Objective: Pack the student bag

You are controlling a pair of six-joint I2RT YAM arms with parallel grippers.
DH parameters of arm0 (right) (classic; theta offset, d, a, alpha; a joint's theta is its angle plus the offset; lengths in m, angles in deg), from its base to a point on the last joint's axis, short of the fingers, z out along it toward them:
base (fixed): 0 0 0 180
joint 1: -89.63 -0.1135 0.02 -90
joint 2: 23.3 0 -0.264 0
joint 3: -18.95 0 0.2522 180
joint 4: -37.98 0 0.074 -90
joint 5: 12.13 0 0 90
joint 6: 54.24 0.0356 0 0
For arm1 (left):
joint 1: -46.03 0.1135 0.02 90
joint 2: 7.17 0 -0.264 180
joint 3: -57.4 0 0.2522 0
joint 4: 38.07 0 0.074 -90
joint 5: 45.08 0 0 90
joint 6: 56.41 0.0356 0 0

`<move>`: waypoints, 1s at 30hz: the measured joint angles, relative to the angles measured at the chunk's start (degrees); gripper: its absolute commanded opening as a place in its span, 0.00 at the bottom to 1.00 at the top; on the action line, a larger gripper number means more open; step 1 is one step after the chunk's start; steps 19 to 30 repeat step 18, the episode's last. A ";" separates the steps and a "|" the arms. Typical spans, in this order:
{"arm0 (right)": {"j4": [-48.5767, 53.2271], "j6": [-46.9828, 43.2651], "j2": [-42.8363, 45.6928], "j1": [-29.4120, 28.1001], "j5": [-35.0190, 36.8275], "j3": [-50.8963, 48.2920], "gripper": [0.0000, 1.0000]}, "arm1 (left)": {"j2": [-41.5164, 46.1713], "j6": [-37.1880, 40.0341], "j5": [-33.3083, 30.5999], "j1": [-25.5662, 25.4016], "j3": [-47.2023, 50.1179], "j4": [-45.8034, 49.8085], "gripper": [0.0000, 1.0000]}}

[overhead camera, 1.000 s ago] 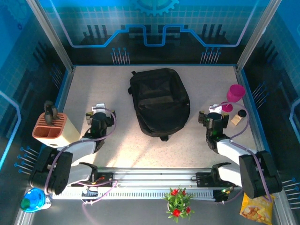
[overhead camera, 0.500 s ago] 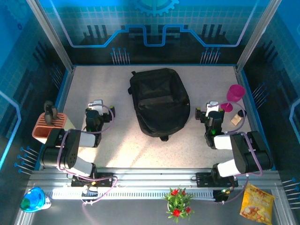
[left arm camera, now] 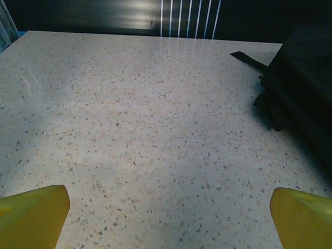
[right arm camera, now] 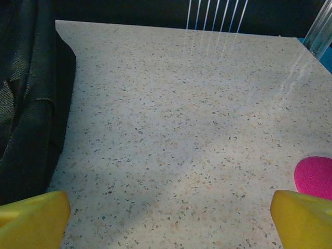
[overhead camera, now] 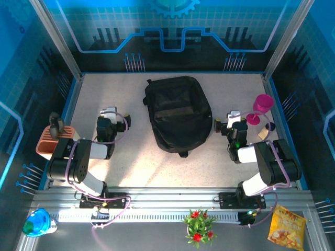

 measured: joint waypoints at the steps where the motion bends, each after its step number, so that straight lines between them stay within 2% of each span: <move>1: 0.46 0.02 0.00 0.00 0.04 0.39 1.00 | 0.00 0.00 0.02 0.00 0.00 0.15 0.99; 30: 1.31 0.04 0.00 0.09 0.24 2.38 1.00 | 0.00 -0.02 1.03 0.11 -0.07 1.49 0.99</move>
